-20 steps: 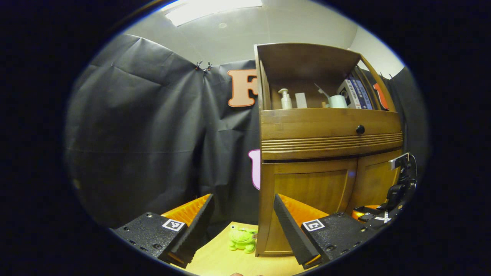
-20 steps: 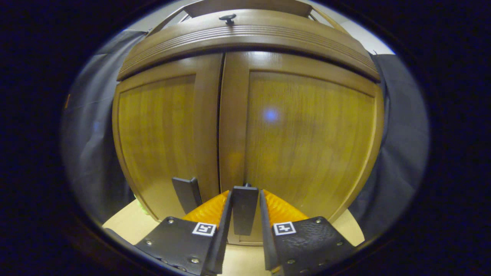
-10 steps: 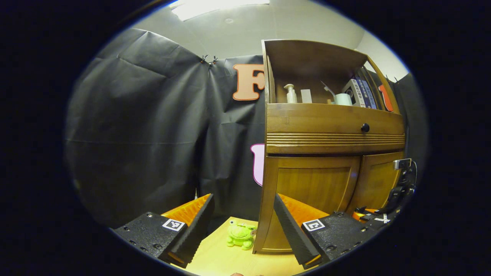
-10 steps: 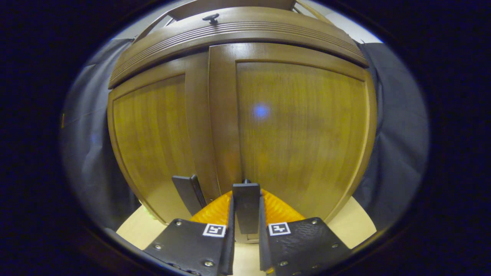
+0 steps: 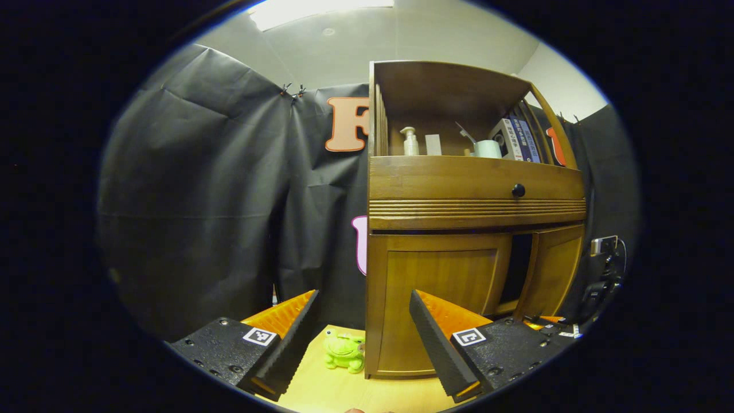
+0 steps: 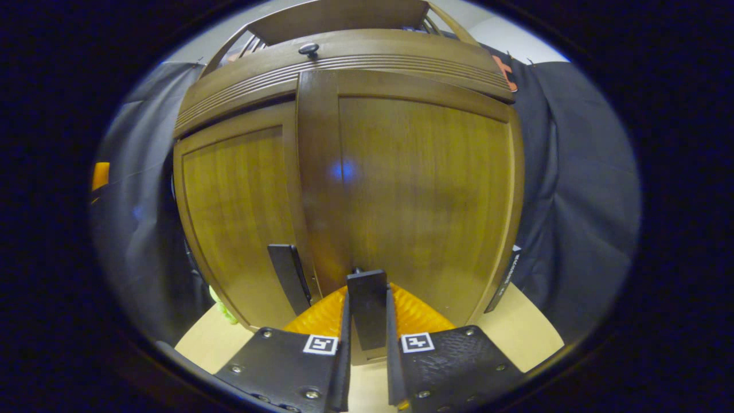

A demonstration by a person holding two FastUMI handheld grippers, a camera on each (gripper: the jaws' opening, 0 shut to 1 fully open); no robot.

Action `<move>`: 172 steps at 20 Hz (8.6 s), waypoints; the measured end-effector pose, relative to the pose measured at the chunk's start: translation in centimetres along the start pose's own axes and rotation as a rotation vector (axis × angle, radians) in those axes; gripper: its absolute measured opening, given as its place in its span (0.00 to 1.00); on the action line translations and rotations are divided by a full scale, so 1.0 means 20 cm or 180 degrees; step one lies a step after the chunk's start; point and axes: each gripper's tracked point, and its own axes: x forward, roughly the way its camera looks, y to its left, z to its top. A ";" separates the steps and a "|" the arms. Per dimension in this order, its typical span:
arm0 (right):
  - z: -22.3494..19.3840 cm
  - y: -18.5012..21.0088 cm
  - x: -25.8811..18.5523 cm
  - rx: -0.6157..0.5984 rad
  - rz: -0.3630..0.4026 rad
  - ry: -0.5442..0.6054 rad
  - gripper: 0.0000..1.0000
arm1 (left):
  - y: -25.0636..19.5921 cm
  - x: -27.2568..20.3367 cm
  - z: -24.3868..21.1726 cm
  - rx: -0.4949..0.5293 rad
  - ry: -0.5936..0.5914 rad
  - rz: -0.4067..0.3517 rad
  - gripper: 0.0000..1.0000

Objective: Open the right door of the double-door shoe cabinet with the right hand, and open the left door with the left hand.

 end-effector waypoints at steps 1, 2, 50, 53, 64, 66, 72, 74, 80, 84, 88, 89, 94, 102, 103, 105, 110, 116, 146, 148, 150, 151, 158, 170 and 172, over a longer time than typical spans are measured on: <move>-0.01 -0.02 -0.05 0.0004 -0.0010 -0.0004 0.26 | -0.02 -0.01 0.00 0.0006 -0.0002 -0.0041 0.98; -0.02 -0.04 -0.07 0.0004 -0.0016 -0.0007 0.25 | -0.05 -0.01 0.00 0.0014 -0.0005 -0.0079 0.96; -0.01 -1.15 -0.86 0.0075 -0.1330 -0.0218 0.16 | -0.84 0.03 -0.21 -0.0206 0.0329 -0.1192 0.96; 0.01 -1.20 -0.88 0.0049 -0.1408 -0.0251 0.16 | -0.86 0.07 -0.25 -0.0192 0.0378 -0.1182 0.92; 0.09 -1.40 -0.99 0.0171 -0.1679 -0.0434 0.16 | -0.96 0.29 -0.51 -0.0194 0.0739 -0.1106 0.90; 0.11 -1.44 -1.01 0.0143 -0.1706 -0.0466 0.16 | -0.98 0.34 -0.57 -0.0175 0.0798 -0.1083 0.89; 0.17 -1.56 -1.04 0.0068 -0.1845 -0.0504 0.16 | -1.03 0.46 -0.71 -0.0113 0.0910 -0.0980 0.86; 0.17 -1.60 -1.04 0.0059 -0.1884 -0.0498 0.16 | -1.05 0.52 -0.75 -0.0094 0.0951 -0.0954 0.84; 0.18 -1.69 -1.06 0.0077 -0.1943 -0.0489 0.16 | -1.11 0.58 -0.83 -0.0165 0.1019 -0.0969 0.57; 0.18 -1.71 -1.06 0.0088 -0.1929 -0.0495 0.16 | -1.10 0.59 -0.84 -0.0159 0.0993 -0.0896 0.41; 0.20 -1.68 -1.06 0.0091 -0.1845 -0.0518 0.16 | -1.10 0.59 -0.84 -0.0144 0.0904 -0.0883 0.36; 0.21 -1.67 -1.06 0.0090 -0.1822 -0.0527 0.16 | -1.10 0.58 -0.84 -0.0135 0.0905 -0.0881 0.34; 0.28 -1.63 -1.09 0.0068 -0.1724 -0.0611 0.16 | -1.08 0.54 -0.83 -0.0188 0.0926 -0.0926 0.34; 0.28 -1.53 -1.14 0.0061 -0.1568 -0.0643 0.16 | -1.03 0.40 -0.81 -0.0204 0.0917 -0.0961 0.34; 0.28 -1.51 -1.14 0.0060 -0.1548 -0.0648 0.16 | -1.02 0.38 -0.81 -0.0211 0.0918 -0.0964 0.34; 0.29 -1.48 -1.14 0.0057 -0.1497 -0.0660 0.16 | -1.01 0.35 -0.81 -0.0219 0.0924 -0.0972 0.36; 0.31 -1.36 -1.13 0.0041 -0.1364 -0.0687 0.16 | -0.96 0.27 -0.80 -0.0252 0.0922 -0.1000 0.34; 0.32 -1.21 -1.09 0.0039 -0.1192 -0.0697 0.16 | -0.90 0.18 -0.79 -0.0285 0.0924 -0.1050 0.34; 0.32 -0.50 -0.70 -0.0082 -0.0026 -0.0495 0.29 | -0.55 -0.15 -0.76 -0.0464 0.0859 -0.1130 0.34; 0.32 -0.47 -0.67 -0.0094 0.0031 -0.0481 0.29 | -0.52 -0.17 -0.76 -0.0476 0.0854 -0.1105 0.36; 0.31 -0.44 -0.64 -0.0102 0.0079 -0.0457 0.26 | -0.50 -0.18 -0.76 -0.0485 0.0848 -0.1080 0.36; 0.31 -0.43 -0.64 -0.0103 0.0100 -0.0446 0.28 | -0.49 -0.18 -0.76 -0.0485 0.0848 -0.1060 0.36; 0.27 -0.33 -0.58 -0.0096 0.0269 -0.0382 0.53 | -0.37 -0.22 -0.76 -0.0551 0.0864 -0.0983 0.42; 0.24 -0.15 -0.51 -0.0155 0.0536 -0.0286 0.57 | -0.14 -0.27 -0.77 -0.0408 0.0886 -0.0731 0.87; 0.23 -0.11 -0.51 -0.0155 0.0579 -0.0274 0.56 | -0.10 -0.28 -0.76 -0.0386 0.0889 -0.0676 0.85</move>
